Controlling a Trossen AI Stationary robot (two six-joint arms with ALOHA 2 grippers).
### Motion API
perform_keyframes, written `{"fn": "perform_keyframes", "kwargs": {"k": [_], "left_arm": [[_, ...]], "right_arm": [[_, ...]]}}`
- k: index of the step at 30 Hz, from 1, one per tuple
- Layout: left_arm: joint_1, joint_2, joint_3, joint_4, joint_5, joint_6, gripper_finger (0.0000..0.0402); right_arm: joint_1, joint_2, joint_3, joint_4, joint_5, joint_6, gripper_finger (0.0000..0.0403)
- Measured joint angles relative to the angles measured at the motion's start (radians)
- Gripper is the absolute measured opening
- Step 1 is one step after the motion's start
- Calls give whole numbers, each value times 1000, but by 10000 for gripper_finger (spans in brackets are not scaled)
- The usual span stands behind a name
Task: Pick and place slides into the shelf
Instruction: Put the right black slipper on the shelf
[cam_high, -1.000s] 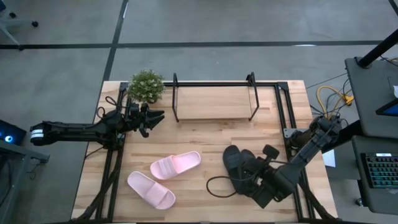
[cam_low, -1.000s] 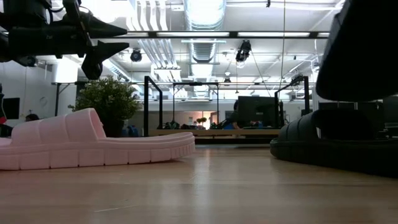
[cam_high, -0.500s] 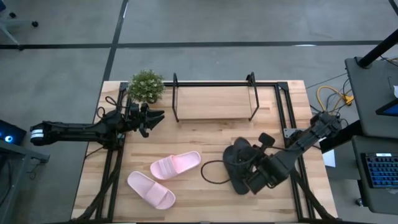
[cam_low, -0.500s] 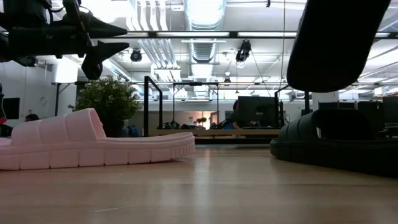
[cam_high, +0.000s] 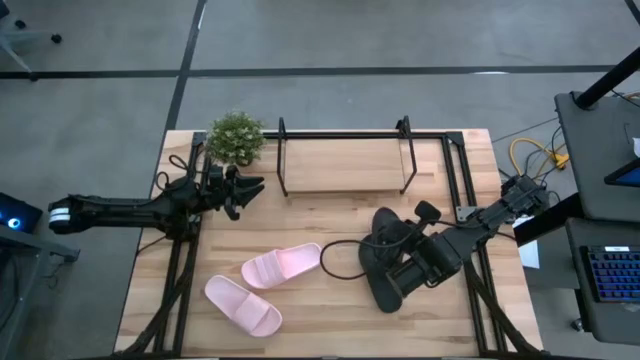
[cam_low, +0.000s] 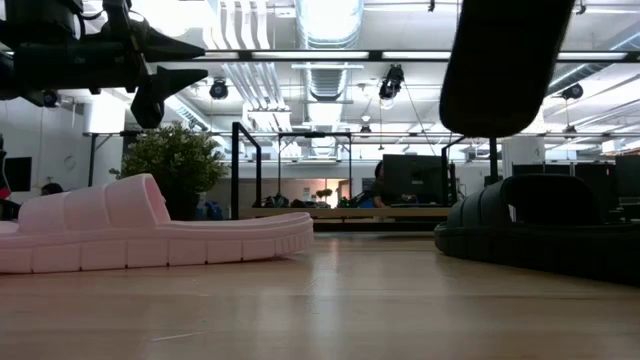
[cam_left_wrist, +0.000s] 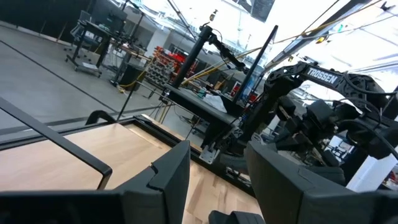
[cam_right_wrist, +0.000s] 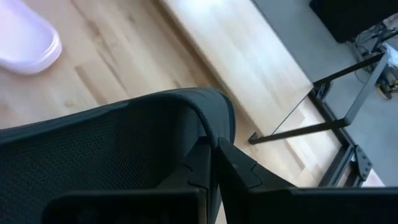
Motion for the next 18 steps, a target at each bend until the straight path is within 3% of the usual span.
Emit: {"fn": "perform_keyframes", "kwargs": {"k": [8,18], "left_arm": [[0,0,0,0,0,0,144],[0,0,0,1,-1,0,144]], "right_arm": [[-73,-46,0,1,64,-33,8],[-186,-73,0,25,83,-227,8]]}}
